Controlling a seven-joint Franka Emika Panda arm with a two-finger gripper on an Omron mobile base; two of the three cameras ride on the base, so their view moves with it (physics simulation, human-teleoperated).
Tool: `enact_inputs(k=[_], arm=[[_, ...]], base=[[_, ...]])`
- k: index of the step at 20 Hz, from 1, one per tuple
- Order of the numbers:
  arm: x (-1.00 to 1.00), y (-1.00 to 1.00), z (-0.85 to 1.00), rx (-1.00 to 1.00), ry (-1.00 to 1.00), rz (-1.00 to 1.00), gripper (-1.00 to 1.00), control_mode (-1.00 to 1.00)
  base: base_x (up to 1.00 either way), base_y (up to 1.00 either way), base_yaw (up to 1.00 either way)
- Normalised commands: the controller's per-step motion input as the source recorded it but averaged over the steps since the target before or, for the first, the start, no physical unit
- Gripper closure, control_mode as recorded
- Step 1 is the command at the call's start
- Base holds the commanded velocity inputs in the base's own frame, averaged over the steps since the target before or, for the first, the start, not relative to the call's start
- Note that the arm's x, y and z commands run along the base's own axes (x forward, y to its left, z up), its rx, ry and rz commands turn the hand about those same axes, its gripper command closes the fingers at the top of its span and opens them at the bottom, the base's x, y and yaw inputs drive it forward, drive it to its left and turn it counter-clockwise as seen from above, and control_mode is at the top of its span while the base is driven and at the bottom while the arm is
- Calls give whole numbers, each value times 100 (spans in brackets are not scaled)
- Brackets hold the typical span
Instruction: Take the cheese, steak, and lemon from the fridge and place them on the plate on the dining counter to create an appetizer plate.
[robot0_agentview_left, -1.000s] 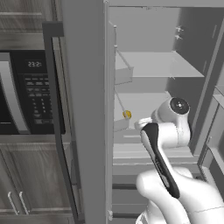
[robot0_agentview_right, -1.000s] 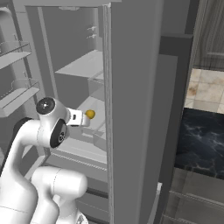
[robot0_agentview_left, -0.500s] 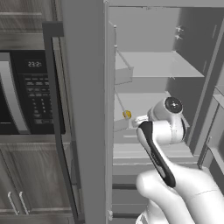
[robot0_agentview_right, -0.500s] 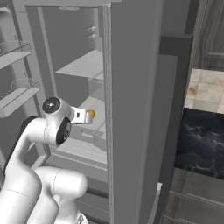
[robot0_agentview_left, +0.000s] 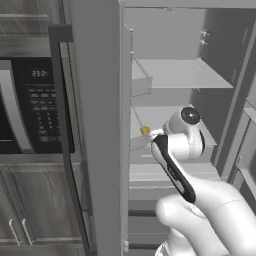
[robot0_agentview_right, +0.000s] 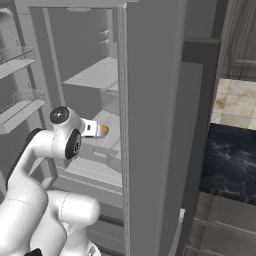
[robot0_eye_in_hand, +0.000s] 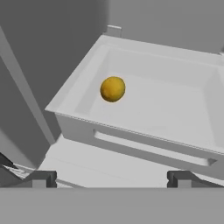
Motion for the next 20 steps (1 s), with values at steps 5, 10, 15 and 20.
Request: enact_inputs(k=[5, 10, 15, 20], arm=[[7, 5, -6, 0, 0, 0, -100, -100], [3, 0, -7, 0, 0, 0, -100, -100], [4, 0, -11, 2, 0, 0, -100, -100], [12, 0, -8, 2, 0, 0, -100, -100]], base=[[0, 0, 0], [0, 0, 0], [0, 0, 0], [0, 0, 0]])
